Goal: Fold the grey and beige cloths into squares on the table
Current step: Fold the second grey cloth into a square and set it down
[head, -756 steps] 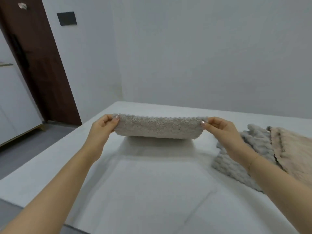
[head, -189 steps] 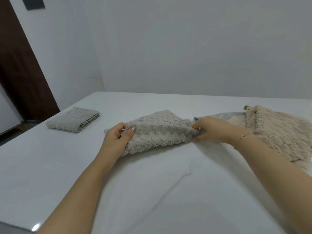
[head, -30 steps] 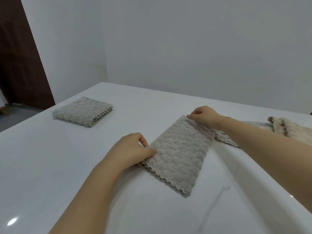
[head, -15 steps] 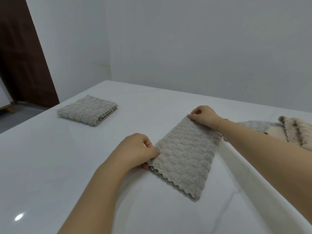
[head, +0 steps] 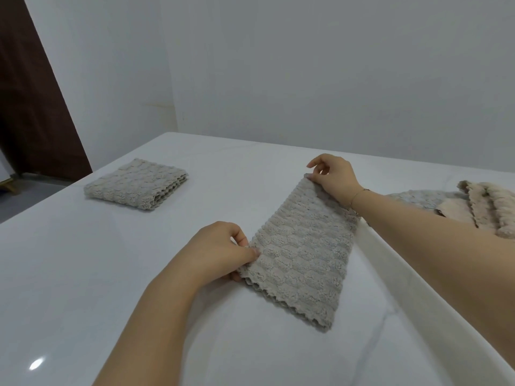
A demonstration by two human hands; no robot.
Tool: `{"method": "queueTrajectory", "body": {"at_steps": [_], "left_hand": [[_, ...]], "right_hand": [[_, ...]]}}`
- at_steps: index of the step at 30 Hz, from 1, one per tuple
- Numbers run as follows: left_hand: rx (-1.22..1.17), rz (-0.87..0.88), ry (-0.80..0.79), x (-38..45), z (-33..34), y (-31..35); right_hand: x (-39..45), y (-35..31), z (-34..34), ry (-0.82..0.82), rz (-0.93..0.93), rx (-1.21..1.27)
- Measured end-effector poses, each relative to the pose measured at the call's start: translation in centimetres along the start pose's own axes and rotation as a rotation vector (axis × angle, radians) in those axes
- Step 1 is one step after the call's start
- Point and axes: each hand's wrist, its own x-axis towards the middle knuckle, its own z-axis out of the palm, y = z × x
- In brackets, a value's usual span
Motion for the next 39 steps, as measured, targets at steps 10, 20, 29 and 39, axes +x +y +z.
{"method": "queueTrajectory", "body": {"at_steps": [10, 20, 29, 39], "left_hand": [[0.028, 0.012, -0.055, 0.2, -0.1, -0.1], [0.047, 0.027, -0.083, -0.1, -0.1, 0.0], [-0.098, 0.042, -0.045, -0.3, -0.9, -0.2], [-0.271, -0.068, 0.322, 0.0, -0.5, 0.3]], "right_hand": [[0.2, 0.2, 1.9, -0.09, 0.06, -0.217], [-7.9, -3.1, -1.6, -0.558, -0.302, -0.497], [-8.0, -2.0, -0.9, -0.607, -0.219, -0.466], [-14.6, -3.1, -4.5, -0.421, -0.455, -0.351]]}}
